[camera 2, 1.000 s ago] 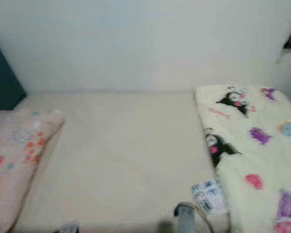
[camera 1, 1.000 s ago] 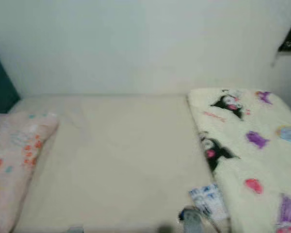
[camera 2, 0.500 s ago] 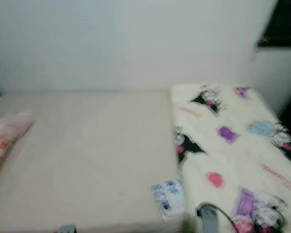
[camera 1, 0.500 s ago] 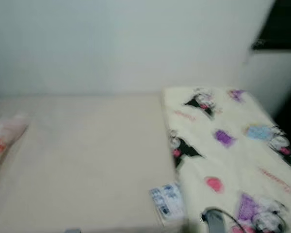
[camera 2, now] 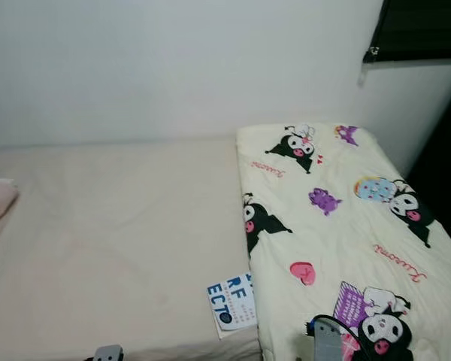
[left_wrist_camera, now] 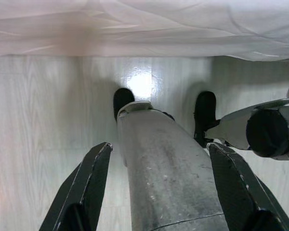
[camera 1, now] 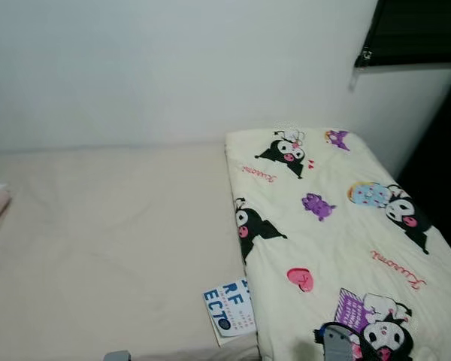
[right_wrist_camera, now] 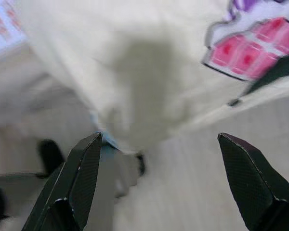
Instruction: Clean up the room
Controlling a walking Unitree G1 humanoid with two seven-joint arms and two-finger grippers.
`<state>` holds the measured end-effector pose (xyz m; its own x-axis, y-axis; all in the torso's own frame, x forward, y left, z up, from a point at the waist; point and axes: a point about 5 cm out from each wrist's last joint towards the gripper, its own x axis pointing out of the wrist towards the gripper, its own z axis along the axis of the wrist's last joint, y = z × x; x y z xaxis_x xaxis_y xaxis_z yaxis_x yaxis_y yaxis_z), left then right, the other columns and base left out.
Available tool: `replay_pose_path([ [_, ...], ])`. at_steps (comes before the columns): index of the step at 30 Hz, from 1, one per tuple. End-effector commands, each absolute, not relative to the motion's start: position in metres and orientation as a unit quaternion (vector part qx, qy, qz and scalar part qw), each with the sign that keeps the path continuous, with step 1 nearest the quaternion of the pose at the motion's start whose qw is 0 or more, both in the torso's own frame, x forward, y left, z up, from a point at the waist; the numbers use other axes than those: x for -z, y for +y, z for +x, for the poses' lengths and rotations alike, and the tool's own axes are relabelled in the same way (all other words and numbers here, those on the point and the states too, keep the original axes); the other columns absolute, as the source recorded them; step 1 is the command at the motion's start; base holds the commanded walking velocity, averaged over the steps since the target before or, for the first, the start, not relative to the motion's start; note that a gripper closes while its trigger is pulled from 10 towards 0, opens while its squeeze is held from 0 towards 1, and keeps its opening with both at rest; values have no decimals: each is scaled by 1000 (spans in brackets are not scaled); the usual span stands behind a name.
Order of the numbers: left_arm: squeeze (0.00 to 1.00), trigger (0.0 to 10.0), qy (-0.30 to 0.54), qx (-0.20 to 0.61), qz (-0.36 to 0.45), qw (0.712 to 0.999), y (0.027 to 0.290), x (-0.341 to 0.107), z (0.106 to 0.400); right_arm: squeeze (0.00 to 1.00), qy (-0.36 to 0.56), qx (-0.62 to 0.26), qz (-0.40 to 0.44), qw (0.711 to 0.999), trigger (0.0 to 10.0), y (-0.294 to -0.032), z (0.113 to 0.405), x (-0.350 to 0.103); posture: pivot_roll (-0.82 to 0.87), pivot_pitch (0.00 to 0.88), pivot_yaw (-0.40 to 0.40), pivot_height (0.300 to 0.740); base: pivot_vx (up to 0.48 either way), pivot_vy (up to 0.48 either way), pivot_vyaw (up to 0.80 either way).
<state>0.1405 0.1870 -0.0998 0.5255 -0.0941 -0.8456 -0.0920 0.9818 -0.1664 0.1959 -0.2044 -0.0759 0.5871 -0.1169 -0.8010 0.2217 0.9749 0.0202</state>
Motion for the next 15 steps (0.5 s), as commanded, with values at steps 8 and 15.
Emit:
replay_pose_path([
  [8, 0, 10000, 486, -11, -88, 870, 196, 100, 136, 0, 312, 16, 181, 932, 10000, -173, 275, 25, -94, 42, 13, 715, 0, 0, 0],
  [15, 0, 10000, 485, -9, -83, 871, 196, 100, 137, 0, 275, -29, 275, 921, 10000, -152, 293, 9, -87, 40, 5, 695, 0, 0, 0],
])
